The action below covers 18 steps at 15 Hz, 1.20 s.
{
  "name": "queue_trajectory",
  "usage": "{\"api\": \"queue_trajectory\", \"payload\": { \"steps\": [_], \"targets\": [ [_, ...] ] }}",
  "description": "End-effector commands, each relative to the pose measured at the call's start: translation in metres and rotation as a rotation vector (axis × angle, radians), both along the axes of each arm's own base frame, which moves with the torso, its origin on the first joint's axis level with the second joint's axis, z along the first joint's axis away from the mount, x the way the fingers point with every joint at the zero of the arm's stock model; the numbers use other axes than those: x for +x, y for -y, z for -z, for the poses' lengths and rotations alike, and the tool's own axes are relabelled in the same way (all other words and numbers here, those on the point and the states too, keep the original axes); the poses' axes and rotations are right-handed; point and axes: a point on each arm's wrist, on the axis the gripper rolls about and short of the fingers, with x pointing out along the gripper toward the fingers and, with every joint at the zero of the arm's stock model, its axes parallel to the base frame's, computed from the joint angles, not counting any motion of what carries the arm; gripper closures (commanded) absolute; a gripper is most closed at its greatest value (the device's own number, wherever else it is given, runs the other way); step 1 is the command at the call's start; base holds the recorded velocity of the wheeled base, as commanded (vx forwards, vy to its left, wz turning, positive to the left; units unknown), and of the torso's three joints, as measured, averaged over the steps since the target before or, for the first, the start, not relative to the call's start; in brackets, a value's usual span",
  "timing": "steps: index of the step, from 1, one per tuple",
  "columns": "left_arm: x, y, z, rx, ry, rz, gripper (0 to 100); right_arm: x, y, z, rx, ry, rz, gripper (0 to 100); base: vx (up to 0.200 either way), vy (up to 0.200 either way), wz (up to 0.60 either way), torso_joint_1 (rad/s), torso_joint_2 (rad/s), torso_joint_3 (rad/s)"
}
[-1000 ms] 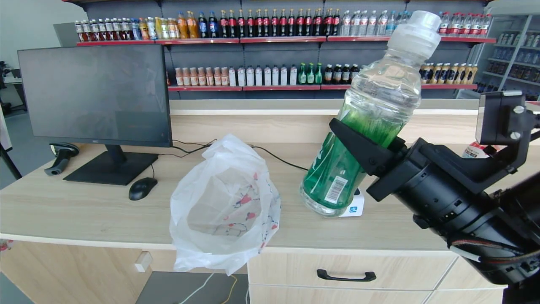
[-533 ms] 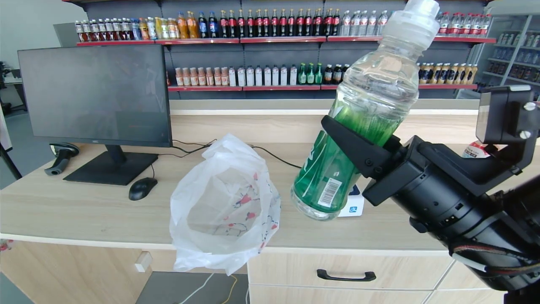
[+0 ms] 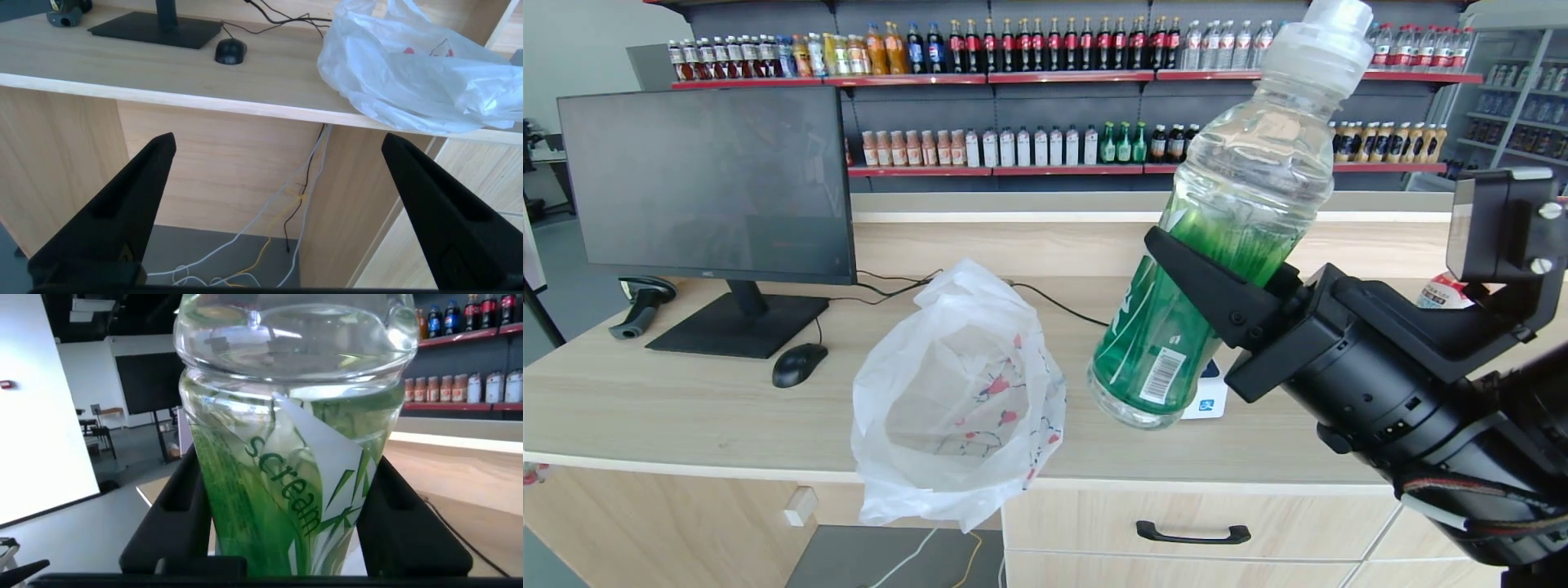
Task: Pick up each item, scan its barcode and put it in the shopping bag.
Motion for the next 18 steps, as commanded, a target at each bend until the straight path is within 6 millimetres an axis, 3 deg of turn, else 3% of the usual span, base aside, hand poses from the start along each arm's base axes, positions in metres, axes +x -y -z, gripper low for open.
{"api": "queue_trajectory", "payload": {
  "steps": [1,10,13,18],
  "targets": [
    [0.0,0.0,0.0,0.0,0.001,-0.001,0,0.0,0.0,0.0,-0.001,0.002,0.001,100,0.0,0.0,0.0,0.0,0.0,0.0],
    [0.0,0.0,0.0,0.0,0.001,-0.001,0,-0.006,0.006,0.002,-0.05,0.041,0.032,100,0.0,0.0,0.0,0.0,0.0,0.0],
    [0.0,0.0,0.0,0.0,0.001,-0.001,0,-0.009,0.01,0.015,-0.109,0.021,0.044,100,0.0,0.0,0.0,0.0,0.0,0.0],
    [0.0,0.0,0.0,0.0,0.001,-0.001,0,0.009,-0.002,0.029,-0.286,0.141,0.107,100,0.0,0.0,0.0,0.0,0.0,0.0]
  ]
}}
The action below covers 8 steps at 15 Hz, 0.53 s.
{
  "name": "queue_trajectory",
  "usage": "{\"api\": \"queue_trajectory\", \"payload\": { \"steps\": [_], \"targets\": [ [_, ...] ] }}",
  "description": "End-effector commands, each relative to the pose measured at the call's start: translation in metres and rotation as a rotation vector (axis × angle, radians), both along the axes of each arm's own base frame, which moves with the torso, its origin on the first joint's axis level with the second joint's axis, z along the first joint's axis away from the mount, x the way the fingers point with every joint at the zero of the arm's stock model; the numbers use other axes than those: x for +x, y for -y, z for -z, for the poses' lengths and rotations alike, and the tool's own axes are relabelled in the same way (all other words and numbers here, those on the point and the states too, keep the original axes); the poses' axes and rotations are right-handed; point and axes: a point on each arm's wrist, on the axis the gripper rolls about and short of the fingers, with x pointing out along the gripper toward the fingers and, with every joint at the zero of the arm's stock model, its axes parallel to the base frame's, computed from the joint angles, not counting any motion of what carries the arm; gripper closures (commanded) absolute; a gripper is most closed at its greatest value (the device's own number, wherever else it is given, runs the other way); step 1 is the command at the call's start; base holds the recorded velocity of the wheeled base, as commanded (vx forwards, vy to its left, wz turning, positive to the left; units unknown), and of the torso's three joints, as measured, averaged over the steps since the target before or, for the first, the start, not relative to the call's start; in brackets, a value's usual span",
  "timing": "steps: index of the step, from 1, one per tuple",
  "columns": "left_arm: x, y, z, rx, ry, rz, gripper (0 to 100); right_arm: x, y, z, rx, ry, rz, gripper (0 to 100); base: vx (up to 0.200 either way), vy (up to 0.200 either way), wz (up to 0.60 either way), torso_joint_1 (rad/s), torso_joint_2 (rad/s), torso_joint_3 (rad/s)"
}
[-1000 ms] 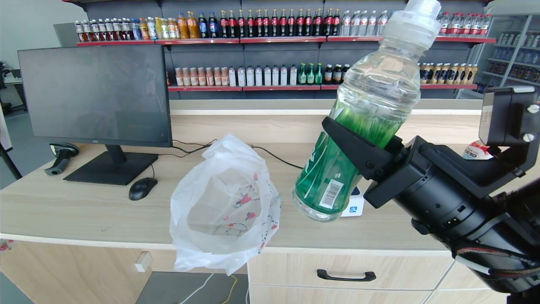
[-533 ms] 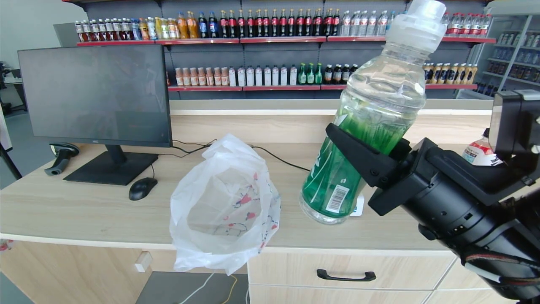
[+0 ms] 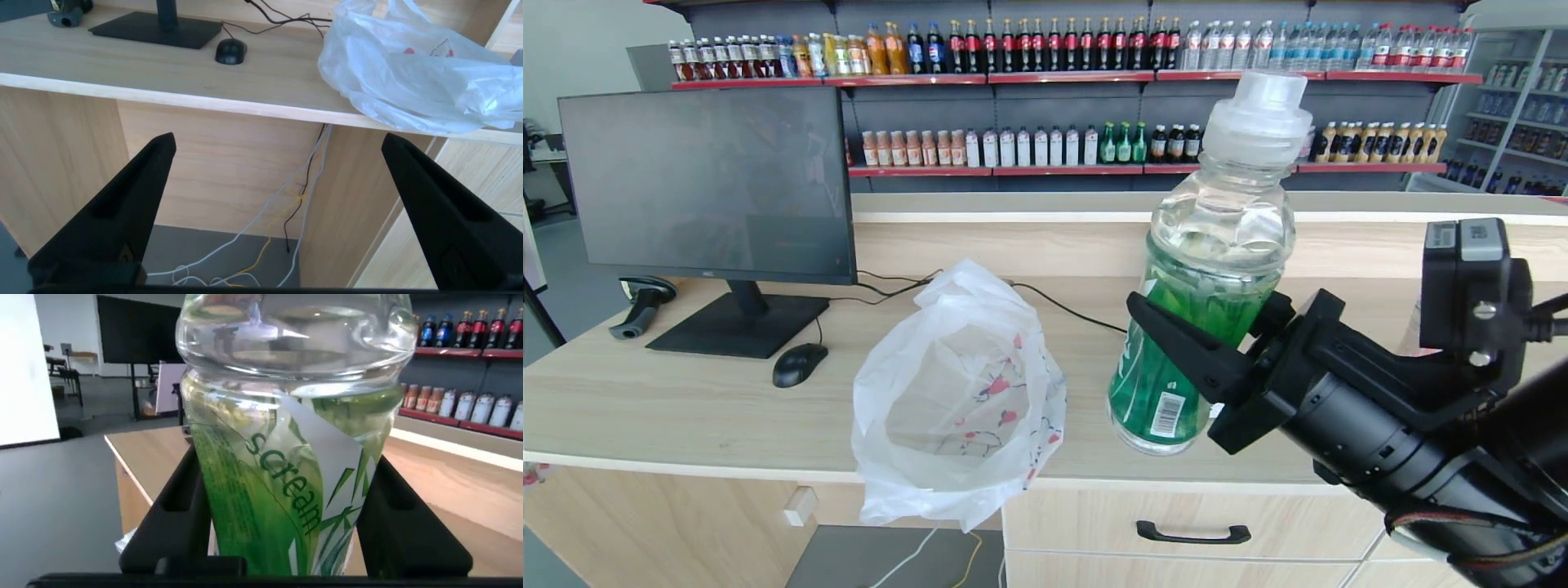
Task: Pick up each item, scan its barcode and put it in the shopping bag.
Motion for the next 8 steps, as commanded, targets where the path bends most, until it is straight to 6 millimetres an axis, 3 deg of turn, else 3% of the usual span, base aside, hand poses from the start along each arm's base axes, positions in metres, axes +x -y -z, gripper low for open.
{"api": "queue_trajectory", "payload": {
  "steps": [1,3,8],
  "targets": [
    [0.0,0.0,0.0,0.0,0.001,0.0,0,0.013,-0.008,0.014,-0.112,0.051,0.059,100,0.0,0.0,0.0,0.0,0.0,0.0],
    [0.0,0.0,0.0,0.0,0.001,0.0,0,0.022,-0.016,0.022,-0.202,0.116,0.098,100,0.0,0.0,0.0,0.0,0.0,0.0],
    [0.0,0.0,0.0,0.0,0.001,0.0,0,0.056,-0.031,0.012,-0.295,0.336,0.181,100,0.0,0.0,0.0,0.0,0.0,0.0]
  ]
}}
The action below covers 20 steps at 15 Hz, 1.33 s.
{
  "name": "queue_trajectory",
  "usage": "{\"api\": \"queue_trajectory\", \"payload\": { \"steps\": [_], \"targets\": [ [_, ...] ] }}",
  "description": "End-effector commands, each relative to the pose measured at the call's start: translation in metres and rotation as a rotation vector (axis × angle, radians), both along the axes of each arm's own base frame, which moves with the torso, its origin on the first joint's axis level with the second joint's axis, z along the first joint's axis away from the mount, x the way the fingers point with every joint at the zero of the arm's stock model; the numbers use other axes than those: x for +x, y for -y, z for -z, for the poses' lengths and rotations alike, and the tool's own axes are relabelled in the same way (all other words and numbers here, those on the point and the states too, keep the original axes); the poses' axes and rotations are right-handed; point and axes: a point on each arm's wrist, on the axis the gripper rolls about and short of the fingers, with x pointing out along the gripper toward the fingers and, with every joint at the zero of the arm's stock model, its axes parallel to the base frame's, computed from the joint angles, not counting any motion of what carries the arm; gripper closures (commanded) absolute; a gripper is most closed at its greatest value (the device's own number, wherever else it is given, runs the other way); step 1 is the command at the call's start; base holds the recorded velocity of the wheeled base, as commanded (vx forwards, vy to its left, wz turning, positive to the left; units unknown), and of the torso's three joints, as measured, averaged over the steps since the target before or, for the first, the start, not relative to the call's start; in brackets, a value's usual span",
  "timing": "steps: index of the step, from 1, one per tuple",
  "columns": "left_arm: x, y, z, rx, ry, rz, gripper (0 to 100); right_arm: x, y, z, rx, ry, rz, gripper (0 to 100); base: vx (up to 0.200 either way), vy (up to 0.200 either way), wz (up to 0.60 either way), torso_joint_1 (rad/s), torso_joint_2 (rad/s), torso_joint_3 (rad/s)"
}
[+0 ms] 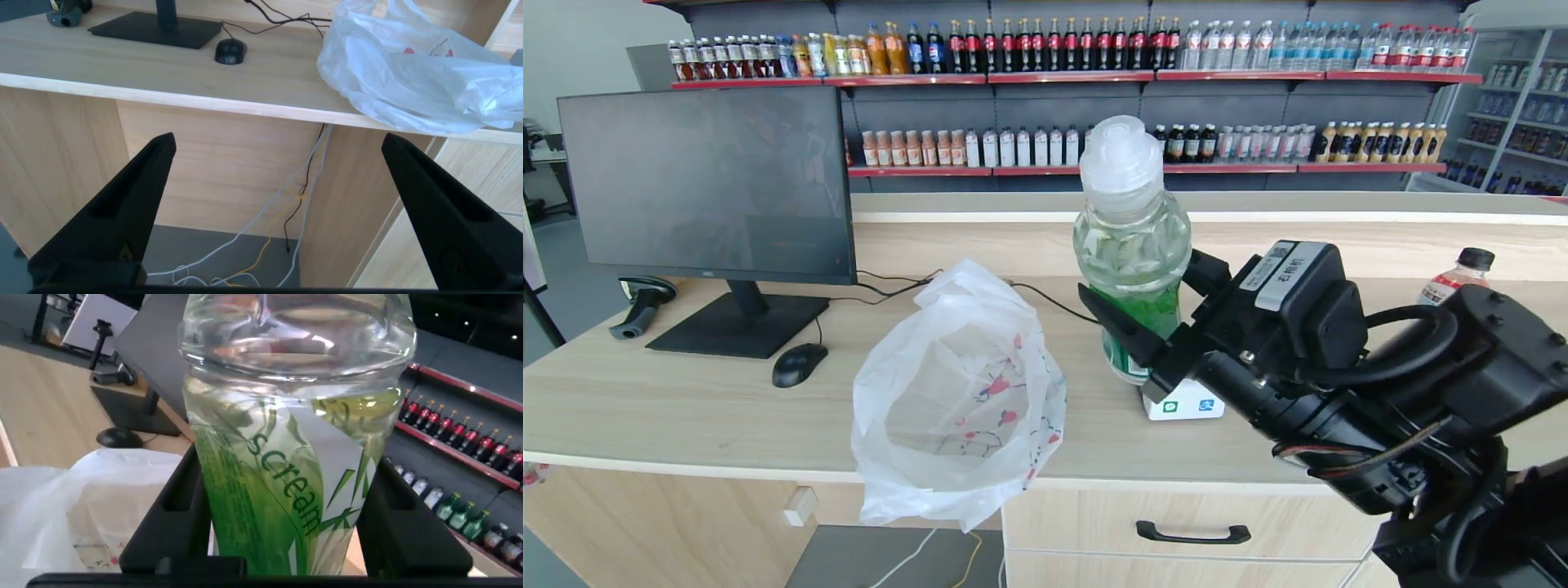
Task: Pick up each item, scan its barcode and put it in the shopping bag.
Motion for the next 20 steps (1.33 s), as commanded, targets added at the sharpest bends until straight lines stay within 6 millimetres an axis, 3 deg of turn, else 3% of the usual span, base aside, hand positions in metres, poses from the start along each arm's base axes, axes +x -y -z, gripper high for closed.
{"api": "queue_trajectory", "payload": {
  "steps": [1,9,17,20],
  "targets": [
    [0.0,0.0,0.0,0.0,0.001,0.0,0,0.025,-0.004,0.013,-0.09,0.064,0.001,100,0.0,0.0,0.0,0.0,0.0,0.0],
    [0.0,0.0,0.0,0.0,0.001,0.0,0,0.078,0.015,0.057,-0.324,0.183,-0.07,100,0.0,0.0,0.0,0.0,0.0,0.0],
    [0.0,0.0,0.0,0.0,0.001,0.0,0,0.107,0.058,0.058,-0.382,0.244,-0.053,100,0.0,0.0,0.0,0.0,0.0,0.0],
    [0.0,0.0,0.0,0.0,0.001,0.0,0,0.113,0.062,0.063,-0.399,0.254,-0.06,100,0.0,0.0,0.0,0.0,0.0,0.0]
  ]
}}
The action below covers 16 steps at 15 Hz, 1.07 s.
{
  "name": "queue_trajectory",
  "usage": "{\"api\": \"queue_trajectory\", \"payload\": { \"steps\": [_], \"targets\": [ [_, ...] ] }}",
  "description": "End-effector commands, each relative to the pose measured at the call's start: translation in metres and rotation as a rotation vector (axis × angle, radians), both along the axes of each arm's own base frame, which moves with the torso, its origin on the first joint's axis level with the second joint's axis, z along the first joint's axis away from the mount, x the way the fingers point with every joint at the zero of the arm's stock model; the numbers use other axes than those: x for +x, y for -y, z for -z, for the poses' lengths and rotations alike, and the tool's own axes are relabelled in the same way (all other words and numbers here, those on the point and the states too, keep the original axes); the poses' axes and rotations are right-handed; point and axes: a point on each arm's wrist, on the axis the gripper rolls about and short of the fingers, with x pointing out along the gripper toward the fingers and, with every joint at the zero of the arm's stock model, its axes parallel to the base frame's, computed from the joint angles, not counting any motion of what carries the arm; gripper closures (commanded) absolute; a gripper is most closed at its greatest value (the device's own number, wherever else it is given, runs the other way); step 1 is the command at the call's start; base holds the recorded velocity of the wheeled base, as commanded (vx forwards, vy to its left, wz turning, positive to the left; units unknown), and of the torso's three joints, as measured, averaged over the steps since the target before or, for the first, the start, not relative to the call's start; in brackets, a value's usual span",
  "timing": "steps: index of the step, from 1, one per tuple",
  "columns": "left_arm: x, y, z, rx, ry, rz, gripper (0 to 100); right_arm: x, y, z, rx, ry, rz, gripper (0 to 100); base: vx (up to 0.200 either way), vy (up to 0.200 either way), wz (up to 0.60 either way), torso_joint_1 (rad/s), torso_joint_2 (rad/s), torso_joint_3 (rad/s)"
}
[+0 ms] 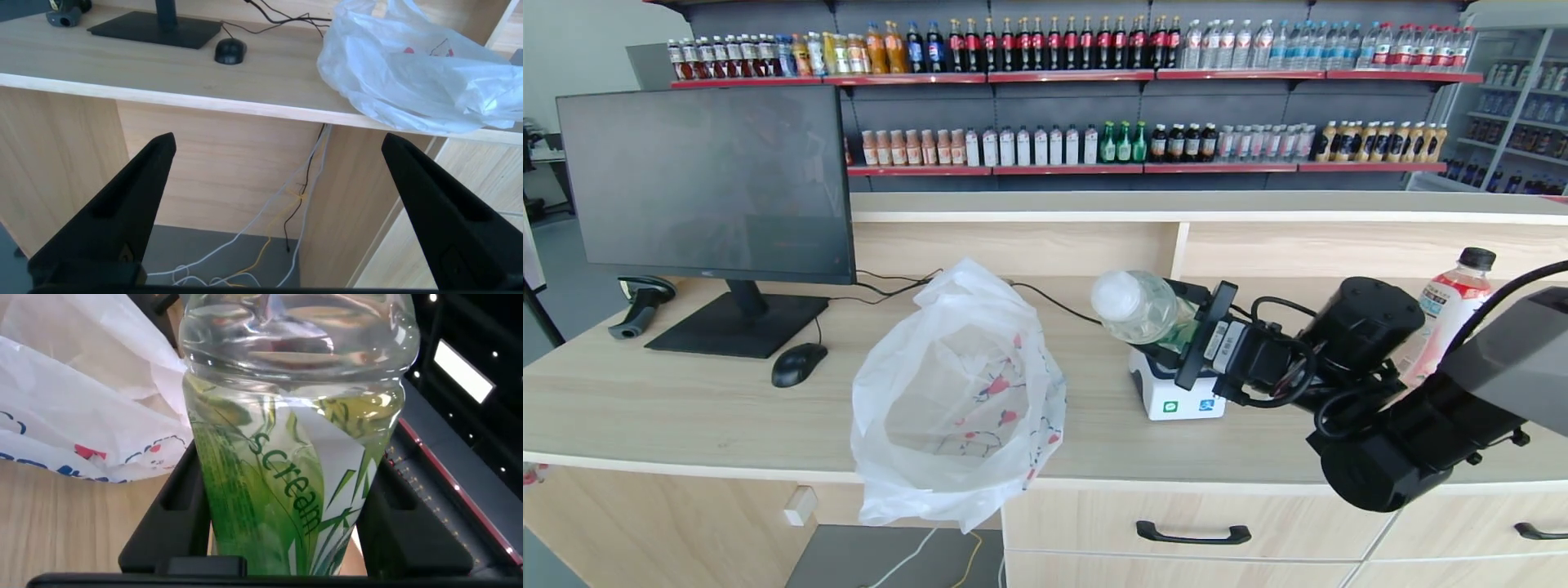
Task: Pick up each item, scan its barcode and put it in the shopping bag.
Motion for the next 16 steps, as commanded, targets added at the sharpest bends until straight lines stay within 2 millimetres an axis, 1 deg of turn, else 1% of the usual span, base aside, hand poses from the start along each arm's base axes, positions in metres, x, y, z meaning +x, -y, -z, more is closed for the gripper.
{"api": "queue_trajectory", "payload": {
  "steps": [1,3,5,8,10,13,16],
  "targets": [
    [0.0,0.0,0.0,0.0,0.001,0.0,0,0.009,-0.001,0.005,-0.002,0.003,0.002,100,0.0,0.0,0.0,0.0,0.0,0.0],
    [0.0,0.0,0.0,0.0,0.001,0.0,0,0.018,-0.005,-0.001,0.01,0.045,-0.013,100,0.0,0.0,0.0,0.0,0.0,0.0],
    [0.0,0.0,0.0,0.0,0.001,0.0,0,0.023,-0.002,0.003,0.004,0.04,-0.013,100,0.0,0.0,0.0,0.0,0.0,0.0],
    [0.0,0.0,0.0,0.0,0.001,0.0,0,0.024,0.001,0.005,-0.001,0.035,-0.013,100,0.0,0.0,0.0,0.0,0.0,0.0],
    [0.0,0.0,0.0,0.0,0.001,0.0,0,0.027,0.001,0.011,-0.017,0.036,-0.028,100,0.0,0.0,0.0,0.0,0.0,0.0],
    [0.0,0.0,0.0,0.0,0.001,0.0,0,0.03,0.01,0.012,-0.022,0.04,-0.004,100,0.0,0.0,0.0,0.0,0.0,0.0],
    [0.0,0.0,0.0,0.0,0.001,0.0,0,0.032,0.012,0.011,-0.025,0.047,-0.007,100,0.0,0.0,0.0,0.0,0.0,0.0]
  ]
}}
